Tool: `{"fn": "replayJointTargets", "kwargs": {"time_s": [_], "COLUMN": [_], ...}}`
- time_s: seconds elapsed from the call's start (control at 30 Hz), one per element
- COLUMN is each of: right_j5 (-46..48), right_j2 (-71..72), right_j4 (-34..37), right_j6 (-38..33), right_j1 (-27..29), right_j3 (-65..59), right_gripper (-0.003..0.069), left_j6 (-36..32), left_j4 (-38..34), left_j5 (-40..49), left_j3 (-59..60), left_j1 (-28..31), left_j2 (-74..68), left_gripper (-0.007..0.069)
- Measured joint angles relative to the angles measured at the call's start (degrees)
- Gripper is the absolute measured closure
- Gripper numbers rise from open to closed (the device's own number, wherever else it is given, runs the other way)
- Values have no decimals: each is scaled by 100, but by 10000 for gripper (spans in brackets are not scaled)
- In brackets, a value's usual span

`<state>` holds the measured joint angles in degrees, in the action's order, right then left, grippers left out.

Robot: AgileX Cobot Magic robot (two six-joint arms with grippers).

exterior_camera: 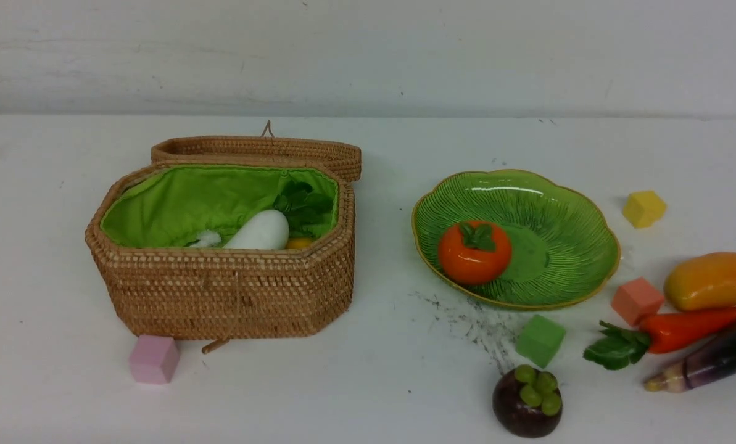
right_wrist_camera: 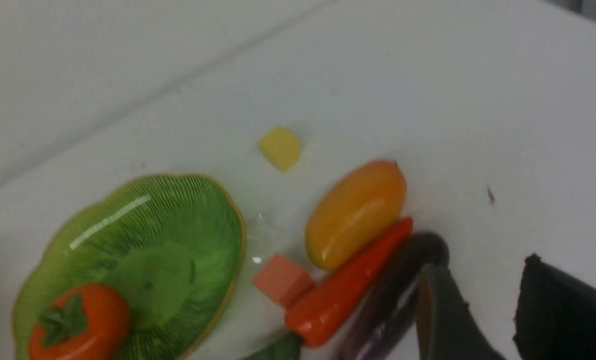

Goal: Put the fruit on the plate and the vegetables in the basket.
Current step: Grab an eggplant with your right arm and place it in the basket on the left.

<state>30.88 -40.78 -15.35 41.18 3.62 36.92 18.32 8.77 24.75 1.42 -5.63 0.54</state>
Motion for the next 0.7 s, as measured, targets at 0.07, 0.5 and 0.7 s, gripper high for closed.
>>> {"fn": "replayJointTargets", "kwargs": {"time_s": [0.07, 0.5, 0.7], "right_j5": [54, 843, 629], "right_j2": [-326, -3257, -4163], "right_j4": [167, 1306, 1811], "right_j6": [-32, -470, -470], "right_j1": [0, 78, 424], "right_j3": [-25, 1219, 1453], "right_gripper": [416, 230, 167], "left_j6": [0, 0, 0], "left_j4": [0, 0, 0], "left_j5": [0, 0, 0], "left_j3": [0, 0, 0], "left_j1": [0, 0, 0], "left_j2": [0, 0, 0], "left_gripper": [589, 585, 580]}}
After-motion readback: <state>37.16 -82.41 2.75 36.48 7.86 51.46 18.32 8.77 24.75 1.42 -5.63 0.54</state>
